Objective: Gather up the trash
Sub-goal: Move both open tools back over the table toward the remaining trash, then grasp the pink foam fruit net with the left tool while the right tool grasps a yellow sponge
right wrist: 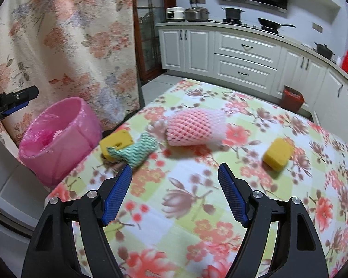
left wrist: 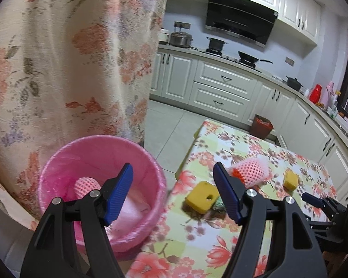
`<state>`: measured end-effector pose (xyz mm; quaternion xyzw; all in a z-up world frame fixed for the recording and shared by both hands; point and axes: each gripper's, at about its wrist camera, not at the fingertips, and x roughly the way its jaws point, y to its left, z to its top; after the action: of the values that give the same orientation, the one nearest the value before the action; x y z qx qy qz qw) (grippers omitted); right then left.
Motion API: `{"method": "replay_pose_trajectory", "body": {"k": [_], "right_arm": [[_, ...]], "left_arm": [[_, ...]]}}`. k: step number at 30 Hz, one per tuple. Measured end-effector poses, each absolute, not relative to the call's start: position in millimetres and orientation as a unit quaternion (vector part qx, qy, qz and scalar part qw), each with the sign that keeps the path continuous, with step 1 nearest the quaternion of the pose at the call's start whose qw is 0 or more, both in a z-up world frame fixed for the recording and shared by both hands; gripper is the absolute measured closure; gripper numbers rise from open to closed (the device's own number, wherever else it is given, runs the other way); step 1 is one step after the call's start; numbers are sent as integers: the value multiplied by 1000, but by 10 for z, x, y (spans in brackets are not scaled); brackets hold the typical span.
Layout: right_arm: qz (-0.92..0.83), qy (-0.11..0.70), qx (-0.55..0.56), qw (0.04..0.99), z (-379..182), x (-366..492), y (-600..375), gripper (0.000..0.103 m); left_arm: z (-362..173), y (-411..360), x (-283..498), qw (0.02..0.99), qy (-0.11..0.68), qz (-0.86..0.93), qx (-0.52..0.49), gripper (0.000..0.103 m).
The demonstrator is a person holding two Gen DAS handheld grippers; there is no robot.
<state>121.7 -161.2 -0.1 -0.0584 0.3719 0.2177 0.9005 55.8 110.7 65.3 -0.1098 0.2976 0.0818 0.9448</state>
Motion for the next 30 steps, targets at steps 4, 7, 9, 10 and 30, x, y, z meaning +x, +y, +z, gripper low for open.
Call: {"method": "replay_pose_trajectory", "body": {"k": [4,7,9,10,30], "right_arm": [[205,376,-51,902,-46,1252,-1773,29],[194,378,-45,904,-67,1291,-1894,29],[188,379,-41,905,-80,1314,-1973,29],[184,379,-40,906,-86,1330,-2008,29],[130,396,-20,909,-333,1716,-2611,26]], "left_arm": [[569,953,665,943,309,67,-99,34],[492,812,767,941,319,58,-92,34],[451,740,829,941,323,51,-88,34],[434,703,861,940,326,47,-85,34],[-256,10,1495,908,406,-39,-92,48]]}}
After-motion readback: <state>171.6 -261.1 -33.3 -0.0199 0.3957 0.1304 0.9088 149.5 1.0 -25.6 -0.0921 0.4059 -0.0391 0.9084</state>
